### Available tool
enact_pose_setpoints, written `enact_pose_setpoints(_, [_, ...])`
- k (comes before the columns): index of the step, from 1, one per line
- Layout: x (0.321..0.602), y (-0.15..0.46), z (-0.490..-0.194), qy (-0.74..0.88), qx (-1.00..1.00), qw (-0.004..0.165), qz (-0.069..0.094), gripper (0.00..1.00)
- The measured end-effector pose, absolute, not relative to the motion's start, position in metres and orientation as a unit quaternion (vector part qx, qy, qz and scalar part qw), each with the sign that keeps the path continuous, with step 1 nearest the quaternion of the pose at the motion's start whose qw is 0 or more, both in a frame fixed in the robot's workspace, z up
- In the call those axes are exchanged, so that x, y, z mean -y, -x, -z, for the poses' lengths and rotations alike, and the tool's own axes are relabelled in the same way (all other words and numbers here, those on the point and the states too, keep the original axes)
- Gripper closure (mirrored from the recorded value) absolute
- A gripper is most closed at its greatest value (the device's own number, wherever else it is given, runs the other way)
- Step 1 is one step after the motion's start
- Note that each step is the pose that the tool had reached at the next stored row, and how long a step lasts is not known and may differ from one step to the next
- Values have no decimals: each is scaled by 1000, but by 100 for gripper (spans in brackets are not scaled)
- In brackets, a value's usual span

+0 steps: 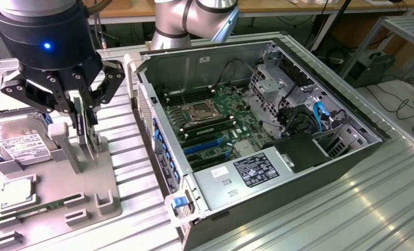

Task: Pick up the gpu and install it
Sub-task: 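Pick up the gpu and move the gpu toward the slot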

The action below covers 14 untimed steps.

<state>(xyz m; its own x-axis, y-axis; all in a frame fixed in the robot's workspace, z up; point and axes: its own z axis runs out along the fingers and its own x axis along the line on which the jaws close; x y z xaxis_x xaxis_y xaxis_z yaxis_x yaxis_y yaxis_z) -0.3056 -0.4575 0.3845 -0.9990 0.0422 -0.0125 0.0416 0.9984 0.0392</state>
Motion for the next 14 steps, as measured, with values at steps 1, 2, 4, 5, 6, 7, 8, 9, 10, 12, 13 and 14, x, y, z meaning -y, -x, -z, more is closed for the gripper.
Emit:
enact_pose_setpoints(1, [457, 305, -386, -21, -1000, 7, -19, 73])
enact_pose_setpoints(2, [457, 305, -388, -21, -1000, 7, -19, 73])
enact_pose_setpoints(4, [458, 305, -391, -21, -1000, 7, -20, 73])
enact_pose_setpoints(5, [457, 305, -391, -21, -1000, 7, -19, 73])
enact_pose_setpoints(6, [457, 305, -392, -21, -1000, 7, -19, 73])
enact_pose_setpoints(7, [457, 305, -393, -21, -1000, 7, -19, 73])
enact_pose_setpoints(8, [457, 305, -394, -21, -1000, 7, -19, 73])
enact_pose_setpoints(9, [457, 305, -396, -21, -1000, 7, -19, 73])
enact_pose_setpoints(10, [457, 305, -397, -21, -1000, 7, -19, 73])
enact_pose_setpoints(12, [457, 305, -399, -21, -1000, 7, -19, 73])
enact_pose_setpoints(13, [457, 305, -401, -21, -1000, 7, -19, 73])
enact_pose_setpoints(14, [457, 305, -402, -21, -1000, 7, -19, 73])
